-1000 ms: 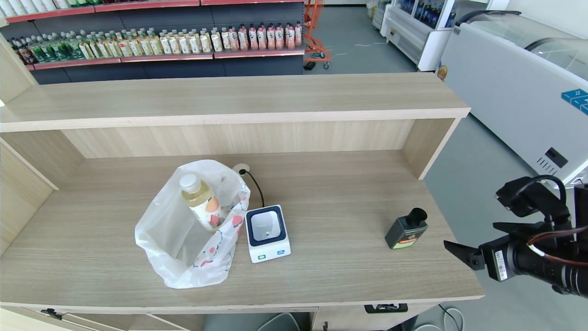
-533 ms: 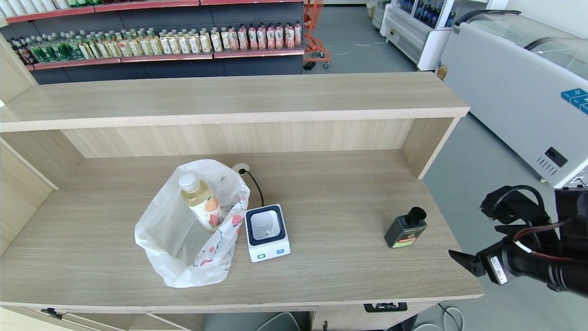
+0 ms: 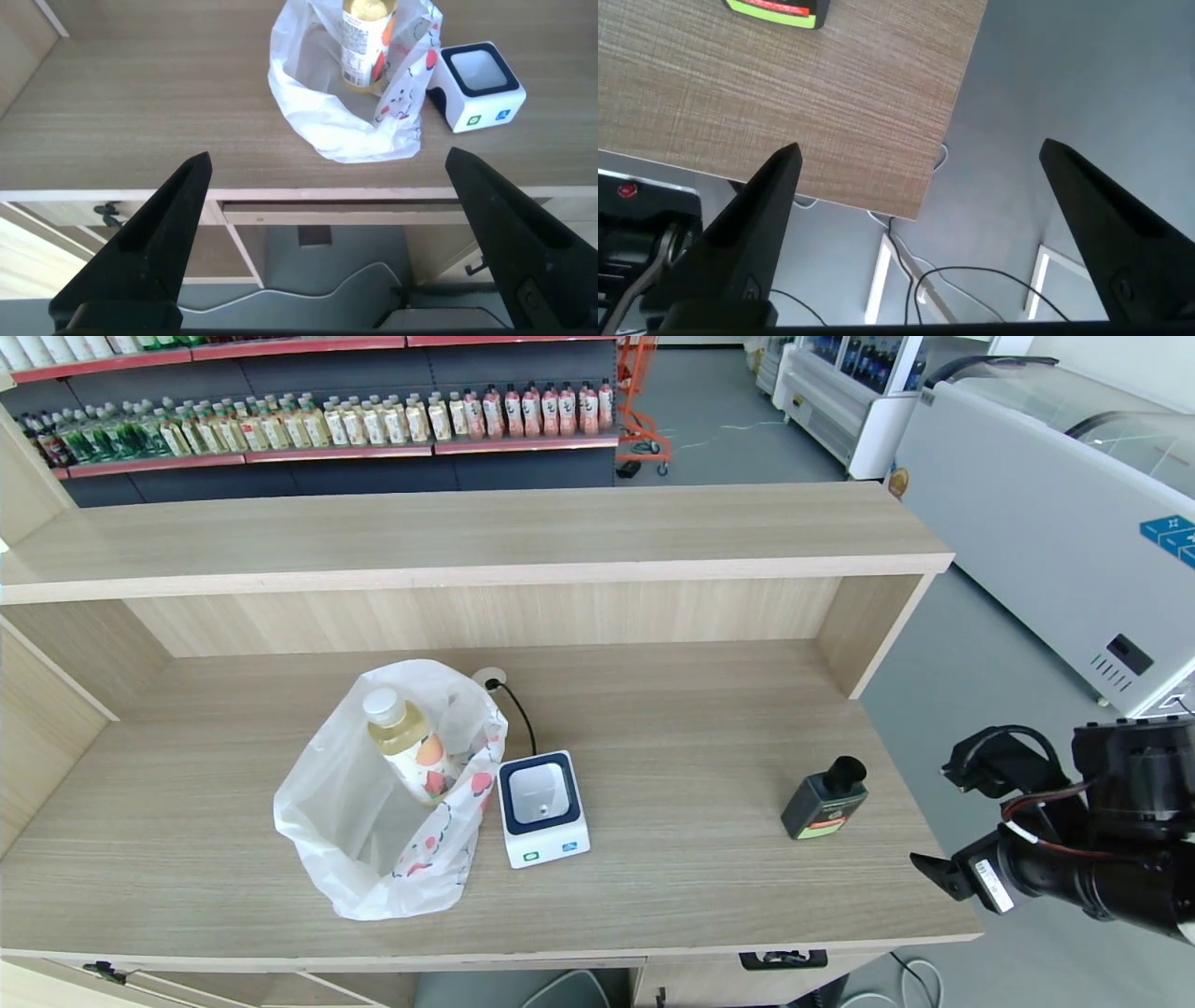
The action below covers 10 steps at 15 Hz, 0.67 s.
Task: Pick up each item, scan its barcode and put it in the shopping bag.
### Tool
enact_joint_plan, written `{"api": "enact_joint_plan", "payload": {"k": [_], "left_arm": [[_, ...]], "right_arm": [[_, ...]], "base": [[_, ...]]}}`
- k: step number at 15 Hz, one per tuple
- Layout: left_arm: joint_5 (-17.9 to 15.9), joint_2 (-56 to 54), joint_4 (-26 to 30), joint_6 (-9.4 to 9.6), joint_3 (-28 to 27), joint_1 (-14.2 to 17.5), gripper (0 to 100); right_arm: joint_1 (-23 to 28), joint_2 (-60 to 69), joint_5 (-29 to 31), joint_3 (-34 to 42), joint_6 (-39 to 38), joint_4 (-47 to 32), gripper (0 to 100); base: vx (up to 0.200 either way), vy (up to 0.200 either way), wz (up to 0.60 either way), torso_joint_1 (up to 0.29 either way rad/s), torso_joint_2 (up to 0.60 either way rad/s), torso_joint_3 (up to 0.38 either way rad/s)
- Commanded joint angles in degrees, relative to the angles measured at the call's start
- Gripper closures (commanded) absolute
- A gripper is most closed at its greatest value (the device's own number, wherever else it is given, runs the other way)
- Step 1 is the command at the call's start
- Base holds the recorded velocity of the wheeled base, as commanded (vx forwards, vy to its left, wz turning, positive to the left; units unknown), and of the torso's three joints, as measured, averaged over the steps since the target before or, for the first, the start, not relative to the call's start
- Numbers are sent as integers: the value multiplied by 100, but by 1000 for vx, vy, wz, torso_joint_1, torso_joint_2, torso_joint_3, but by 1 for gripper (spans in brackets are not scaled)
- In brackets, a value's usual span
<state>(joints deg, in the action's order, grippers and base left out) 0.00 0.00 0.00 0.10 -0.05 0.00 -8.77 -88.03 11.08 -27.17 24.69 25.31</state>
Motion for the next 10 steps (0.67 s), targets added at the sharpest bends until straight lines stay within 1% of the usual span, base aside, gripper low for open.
{"api": "enact_joint_plan", "payload": {"k": [1,2,4,10], "left_arm": [[0,9,0,-1,5,0,0],[0,9,0,-1,-4,0,0],[0,9,0,-1,5,0,0],[0,9,0,-1,5,0,0]], "right_arm": [[-11,-452,-9,-95,186,370,0],[-11,-593,-9,-122,221,572,0],[-11,-848,-27,-157,528,950,0],[-240,-1331,-133,-262,555,1389,0]], "base": [[0,0,0,0,0,0],[0,0,0,0,0,0],[0,0,0,0,0,0],[0,0,0,0,0,0]]}}
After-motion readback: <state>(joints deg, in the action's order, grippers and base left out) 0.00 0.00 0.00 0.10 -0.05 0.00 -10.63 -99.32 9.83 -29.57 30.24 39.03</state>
